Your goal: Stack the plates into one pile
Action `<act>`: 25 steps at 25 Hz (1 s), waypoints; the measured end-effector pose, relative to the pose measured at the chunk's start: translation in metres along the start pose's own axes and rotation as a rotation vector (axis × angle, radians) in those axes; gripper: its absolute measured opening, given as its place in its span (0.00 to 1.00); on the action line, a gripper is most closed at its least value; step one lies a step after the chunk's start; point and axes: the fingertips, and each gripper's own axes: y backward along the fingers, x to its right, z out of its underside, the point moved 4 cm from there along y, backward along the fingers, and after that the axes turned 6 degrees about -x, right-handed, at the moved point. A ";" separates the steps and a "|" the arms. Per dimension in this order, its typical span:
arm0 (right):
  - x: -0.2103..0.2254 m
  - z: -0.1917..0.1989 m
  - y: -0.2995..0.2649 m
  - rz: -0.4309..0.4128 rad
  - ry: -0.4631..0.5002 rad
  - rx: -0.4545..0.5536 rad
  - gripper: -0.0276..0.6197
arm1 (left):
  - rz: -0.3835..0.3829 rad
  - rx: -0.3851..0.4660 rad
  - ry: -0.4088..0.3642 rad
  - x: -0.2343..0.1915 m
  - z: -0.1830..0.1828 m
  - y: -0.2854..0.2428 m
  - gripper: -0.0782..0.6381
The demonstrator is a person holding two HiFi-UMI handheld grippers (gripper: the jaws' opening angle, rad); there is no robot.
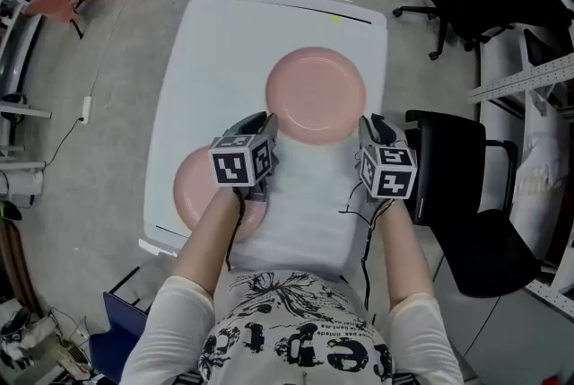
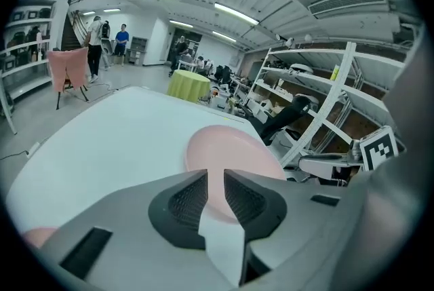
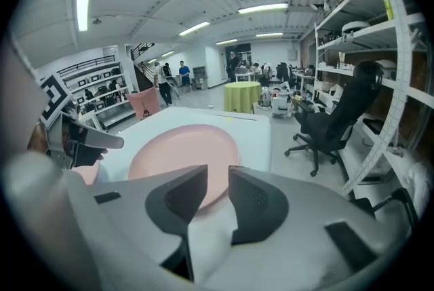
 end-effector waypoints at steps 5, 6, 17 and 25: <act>0.013 -0.007 -0.043 0.018 -0.028 -0.041 0.25 | -0.022 -0.051 0.053 -0.029 -0.012 -0.037 0.32; 0.014 -0.008 -0.051 0.023 -0.034 -0.051 0.25 | -0.033 -0.059 0.058 -0.036 -0.014 -0.043 0.32; 0.026 -0.002 -0.094 0.074 -0.096 -0.098 0.14 | 0.023 -0.146 0.108 -0.057 -0.011 -0.088 0.27; 0.021 0.000 -0.084 0.098 -0.099 -0.123 0.13 | 0.105 -0.164 0.176 -0.053 -0.010 -0.086 0.19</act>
